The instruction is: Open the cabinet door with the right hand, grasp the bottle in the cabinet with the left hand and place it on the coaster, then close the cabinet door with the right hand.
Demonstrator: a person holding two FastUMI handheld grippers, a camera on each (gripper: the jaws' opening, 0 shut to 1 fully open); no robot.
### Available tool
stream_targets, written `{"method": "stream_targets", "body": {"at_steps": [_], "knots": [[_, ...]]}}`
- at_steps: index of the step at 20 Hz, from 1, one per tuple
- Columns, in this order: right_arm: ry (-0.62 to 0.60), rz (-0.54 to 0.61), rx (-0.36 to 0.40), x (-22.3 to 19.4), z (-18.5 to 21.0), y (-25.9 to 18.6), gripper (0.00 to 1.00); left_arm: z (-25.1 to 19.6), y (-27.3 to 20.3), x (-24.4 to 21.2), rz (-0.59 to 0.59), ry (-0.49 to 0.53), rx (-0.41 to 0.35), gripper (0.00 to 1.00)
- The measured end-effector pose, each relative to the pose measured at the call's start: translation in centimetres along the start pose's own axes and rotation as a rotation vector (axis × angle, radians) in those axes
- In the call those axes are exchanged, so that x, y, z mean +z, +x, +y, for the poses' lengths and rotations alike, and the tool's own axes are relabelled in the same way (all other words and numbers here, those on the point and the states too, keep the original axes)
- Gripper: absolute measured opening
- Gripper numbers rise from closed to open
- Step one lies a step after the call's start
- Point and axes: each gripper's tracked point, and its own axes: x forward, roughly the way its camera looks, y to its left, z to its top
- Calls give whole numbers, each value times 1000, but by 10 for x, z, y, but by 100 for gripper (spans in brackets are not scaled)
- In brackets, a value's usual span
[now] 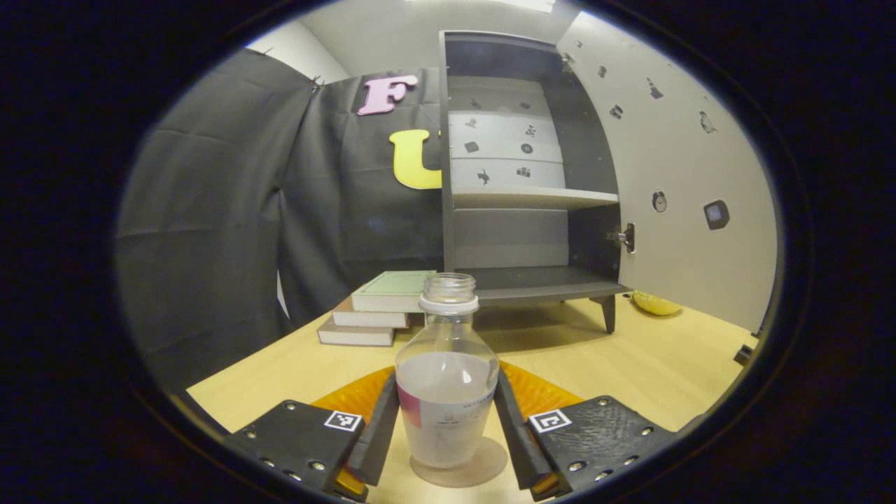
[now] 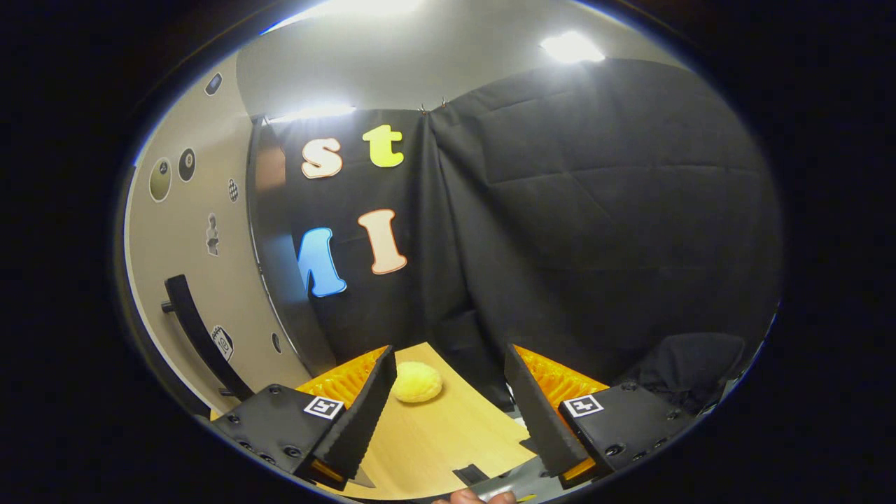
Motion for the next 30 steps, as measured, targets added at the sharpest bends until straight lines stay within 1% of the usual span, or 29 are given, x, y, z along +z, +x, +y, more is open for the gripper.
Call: {"method": "stream_targets", "body": {"at_steps": [1,2,3,4,5,6,8,9,10,11,12,13,14,15,16,17,18,19,20,23,24,26,28,30], "knots": [[2,9,-8,-4,-3,-1,98,-3,-1,-2,2,4,-8,70],[5,17,-15,-8,-4,-1,98,-8,-1,-6,9,2,-21,71],[15,26,-18,-11,-5,-1,98,-12,-3,-17,35,-10,-38,70],[28,30,-18,-13,-4,-1,93,-12,-7,-23,46,-12,-37,70],[40,25,-17,-12,-3,-1,93,-12,-9,-20,35,-14,-43,70],[43,20,-17,-13,-3,0,98,-11,-12,-21,43,-16,-45,73],[33,15,-19,-15,-2,0,98,-9,-16,-23,47,-24,-48,73],[29,14,-15,-15,1,0,92,-9,-16,-23,52,-24,-50,75],[26,13,-6,-16,4,0,93,-8,-17,-23,58,-21,-50,74],[25,10,5,-15,7,0,98,-8,-16,-23,60,-20,-53,72],[29,6,10,-15,8,0,98,-8,-17,-21,60,-17,-54,75],[38,5,14,-15,8,1,93,-8,-18,-19,56,-10,-57,75],[49,6,18,-15,9,2,93,-9,-17,-19,67,-4,-62,75],[56,5,20,-15,10,2,93,-9,-16,-22,74,0,-63,71],[59,4,19,-16,9,2,93,-8,-17,-21,79,2,-62,76],[58,3,17,-17,7,2,93,-7,-18,-19,77,2,-59,79],[55,2,16,-18,6,1,92,-5,-18,-14,68,-4,-54,85],[50,2,16,-20,5,1,92,-3,-20,-8,60,-10,-52,83],[47,-1,15,-21,4,0,93,-2,-19,-3,54,-16,-52,85],[48,-9,21,-22,4,2,93,-2,-22,20,38,-21,-67,85],[54,-8,25,-23,2,4,98,-5,-24,30,32,-28,-81,86],[91,2,19,-28,-3,10,98,-7,-31,57,10,-48,-98,85],[127,-9,22,-27,-8,18,98,-4,-39,87,-14,-67,-84,85],[139,-8,7,-33,-15,33,98,0,-51,120,-34,-88,-58,85]]}}
